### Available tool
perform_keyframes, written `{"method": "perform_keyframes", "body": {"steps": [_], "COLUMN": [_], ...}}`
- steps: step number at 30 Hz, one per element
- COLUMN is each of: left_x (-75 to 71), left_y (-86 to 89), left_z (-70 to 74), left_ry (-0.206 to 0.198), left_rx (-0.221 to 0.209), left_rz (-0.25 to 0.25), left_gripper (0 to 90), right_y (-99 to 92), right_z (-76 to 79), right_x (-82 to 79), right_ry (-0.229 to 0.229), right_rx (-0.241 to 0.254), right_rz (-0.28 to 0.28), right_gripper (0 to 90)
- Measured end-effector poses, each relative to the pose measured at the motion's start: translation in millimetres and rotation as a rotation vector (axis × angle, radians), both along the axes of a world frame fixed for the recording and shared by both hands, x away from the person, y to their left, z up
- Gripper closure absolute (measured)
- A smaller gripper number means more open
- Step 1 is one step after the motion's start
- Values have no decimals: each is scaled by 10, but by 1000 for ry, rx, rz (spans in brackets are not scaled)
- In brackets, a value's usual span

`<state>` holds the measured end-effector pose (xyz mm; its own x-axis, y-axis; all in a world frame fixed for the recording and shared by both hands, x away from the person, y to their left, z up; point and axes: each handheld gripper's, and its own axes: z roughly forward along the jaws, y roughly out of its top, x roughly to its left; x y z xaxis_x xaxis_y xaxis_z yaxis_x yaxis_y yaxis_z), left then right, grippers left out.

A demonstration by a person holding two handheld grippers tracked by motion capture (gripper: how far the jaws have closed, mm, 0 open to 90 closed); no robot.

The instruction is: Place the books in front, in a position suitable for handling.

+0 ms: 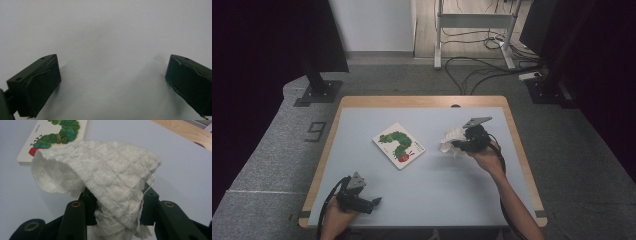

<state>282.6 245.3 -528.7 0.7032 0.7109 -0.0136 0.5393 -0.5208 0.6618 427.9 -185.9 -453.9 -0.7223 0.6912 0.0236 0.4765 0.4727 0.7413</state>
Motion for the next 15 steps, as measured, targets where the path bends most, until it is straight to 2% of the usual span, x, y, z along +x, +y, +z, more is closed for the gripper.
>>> {"method": "perform_keyframes", "body": {"steps": [7,15], "left_x": [-1,0], "left_y": [-1,-1], "left_z": [0,-1], "left_ry": [0,0], "left_rx": [-1,-1], "left_rz": [2,1], "left_gripper": [0,0], "right_y": [-168,-405], "right_z": [31,49], "right_x": [-188,-371], "right_ry": [-15,-22], "right_rx": [11,11], "right_rz": [6,-18], "right_gripper": [581,581]}}
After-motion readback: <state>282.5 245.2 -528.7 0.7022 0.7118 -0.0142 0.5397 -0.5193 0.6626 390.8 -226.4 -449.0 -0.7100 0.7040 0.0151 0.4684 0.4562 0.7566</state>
